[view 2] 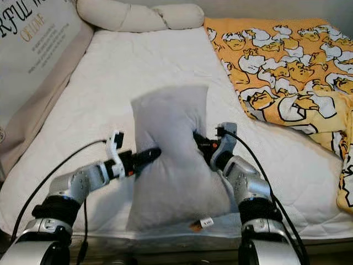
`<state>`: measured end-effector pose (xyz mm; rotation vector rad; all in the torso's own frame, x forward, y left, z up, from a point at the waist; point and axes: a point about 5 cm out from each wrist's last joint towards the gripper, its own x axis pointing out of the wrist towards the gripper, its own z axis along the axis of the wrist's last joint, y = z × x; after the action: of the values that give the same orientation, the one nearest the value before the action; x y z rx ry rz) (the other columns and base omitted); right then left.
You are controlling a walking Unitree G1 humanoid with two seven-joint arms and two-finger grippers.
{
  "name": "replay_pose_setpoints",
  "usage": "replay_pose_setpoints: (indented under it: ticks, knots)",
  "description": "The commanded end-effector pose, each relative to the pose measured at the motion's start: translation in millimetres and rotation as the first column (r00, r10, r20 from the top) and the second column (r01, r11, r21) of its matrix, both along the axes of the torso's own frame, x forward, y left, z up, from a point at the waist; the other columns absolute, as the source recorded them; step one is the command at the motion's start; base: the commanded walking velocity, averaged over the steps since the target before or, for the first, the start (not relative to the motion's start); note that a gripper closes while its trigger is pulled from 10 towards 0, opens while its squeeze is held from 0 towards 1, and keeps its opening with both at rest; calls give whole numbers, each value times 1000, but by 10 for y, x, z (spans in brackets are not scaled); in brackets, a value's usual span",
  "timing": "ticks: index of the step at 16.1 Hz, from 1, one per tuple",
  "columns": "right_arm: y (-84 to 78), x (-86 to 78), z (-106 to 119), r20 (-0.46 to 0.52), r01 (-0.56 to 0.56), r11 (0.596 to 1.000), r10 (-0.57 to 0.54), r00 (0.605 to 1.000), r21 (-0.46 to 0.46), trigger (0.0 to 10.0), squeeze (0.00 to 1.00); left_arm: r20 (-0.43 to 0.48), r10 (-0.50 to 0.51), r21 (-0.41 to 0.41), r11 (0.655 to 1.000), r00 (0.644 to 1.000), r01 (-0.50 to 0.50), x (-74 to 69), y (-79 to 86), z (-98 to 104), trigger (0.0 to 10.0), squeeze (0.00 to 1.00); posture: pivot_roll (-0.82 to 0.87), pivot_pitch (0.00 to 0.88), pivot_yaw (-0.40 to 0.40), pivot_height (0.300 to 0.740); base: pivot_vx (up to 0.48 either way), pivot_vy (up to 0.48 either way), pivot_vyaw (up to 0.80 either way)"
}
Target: Clean up the room
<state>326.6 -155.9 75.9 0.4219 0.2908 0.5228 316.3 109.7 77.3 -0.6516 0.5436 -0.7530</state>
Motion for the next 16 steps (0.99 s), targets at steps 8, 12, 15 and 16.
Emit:
replay_pose_setpoints:
  ticks: [8, 12, 15, 16]
  knots:
    - [166, 18, 231, 113, 39, 999, -38, 993, -4, 0, 0, 268, -107, 91, 992, 957, 85, -14, -280, 568, 0, 0, -25, 0, 47, 740, 0, 0, 0]
    - [234, -70, 329, 146, 46, 999, -49, 988, 25, 0, 0, 375, -100, 257, 966, 922, 0, -68, -283, 642, 0, 0, -22, 0, 39, 740, 0, 0, 0]
    - [286, -106, 318, 137, 40, 999, -40, 990, 3, 0, 0, 406, -66, 268, 962, 911, -50, -56, -260, 687, 0, 0, -32, 0, 45, 740, 0, 0, 0]
    - [292, -116, 331, 143, 48, 999, -47, 989, -5, 0, 0, 416, -52, 276, 959, 908, -71, -50, -240, 693, 0, 0, -34, 0, 44, 740, 0, 0, 0]
